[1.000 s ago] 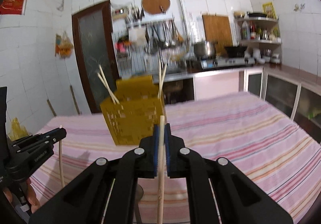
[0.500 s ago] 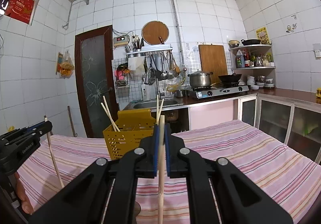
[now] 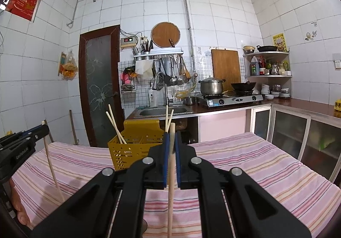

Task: Organize utensils
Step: 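Lift both held chopsticks and carry them toward the yellow holder, then open both tools to drop the chopsticks into the yellow holder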

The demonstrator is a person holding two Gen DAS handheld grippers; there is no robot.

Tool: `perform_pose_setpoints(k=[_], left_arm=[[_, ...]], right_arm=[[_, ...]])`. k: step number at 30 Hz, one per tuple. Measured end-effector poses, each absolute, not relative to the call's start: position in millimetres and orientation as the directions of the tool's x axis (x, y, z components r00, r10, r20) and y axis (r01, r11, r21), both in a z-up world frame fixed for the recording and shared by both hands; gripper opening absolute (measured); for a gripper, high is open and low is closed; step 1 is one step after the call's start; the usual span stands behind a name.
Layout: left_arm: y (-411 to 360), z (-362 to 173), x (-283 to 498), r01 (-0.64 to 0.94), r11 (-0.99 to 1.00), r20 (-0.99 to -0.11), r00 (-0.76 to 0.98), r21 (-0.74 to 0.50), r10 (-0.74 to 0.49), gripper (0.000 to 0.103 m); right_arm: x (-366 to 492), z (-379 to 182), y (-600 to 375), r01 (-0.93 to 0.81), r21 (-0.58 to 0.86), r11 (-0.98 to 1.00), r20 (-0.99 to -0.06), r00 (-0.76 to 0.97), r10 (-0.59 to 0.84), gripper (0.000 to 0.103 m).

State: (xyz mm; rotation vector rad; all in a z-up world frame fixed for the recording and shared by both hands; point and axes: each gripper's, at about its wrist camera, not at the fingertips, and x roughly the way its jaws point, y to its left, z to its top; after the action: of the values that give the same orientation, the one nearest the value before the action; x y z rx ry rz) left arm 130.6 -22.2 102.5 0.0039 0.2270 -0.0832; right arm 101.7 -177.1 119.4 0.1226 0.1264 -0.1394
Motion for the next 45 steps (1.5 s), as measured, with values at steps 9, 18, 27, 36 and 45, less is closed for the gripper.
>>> perform_pose_setpoints(k=[9,18,27,36,45], left_arm=[[-22,143,151,0.105,0.993,-0.195,0.974,-0.050,-0.113,0.005],[-43,199,212,0.122,0.988,-0.144,0.980,-0.093,-0.135,0.005],[-74,239,281,0.146,0.980,-0.048,0.987,-0.138,-0.154,0.005],[-94,159,359,0.146,0.982,-0.190,0.968,-0.117,-0.166,0.005],[-65,150,330,0.094,0.986,-0.241,0.962,-0.139,-0.126,0.087]], right_arm=[[117,150,-178,0.137,0.106,0.985,-0.117,0.985,-0.125,0.006],[161,211,-181,0.116,0.089,0.989,-0.048,0.993,-0.112,0.006],[224,264,-179,0.118,0.073,0.990,0.039,0.992,-0.121,0.006],[299,211,-178,0.084,0.090,0.992,-0.074,0.994,-0.077,0.005],[323,170,-192,0.118,0.054,0.992,-0.316,0.944,-0.095,0.069]])
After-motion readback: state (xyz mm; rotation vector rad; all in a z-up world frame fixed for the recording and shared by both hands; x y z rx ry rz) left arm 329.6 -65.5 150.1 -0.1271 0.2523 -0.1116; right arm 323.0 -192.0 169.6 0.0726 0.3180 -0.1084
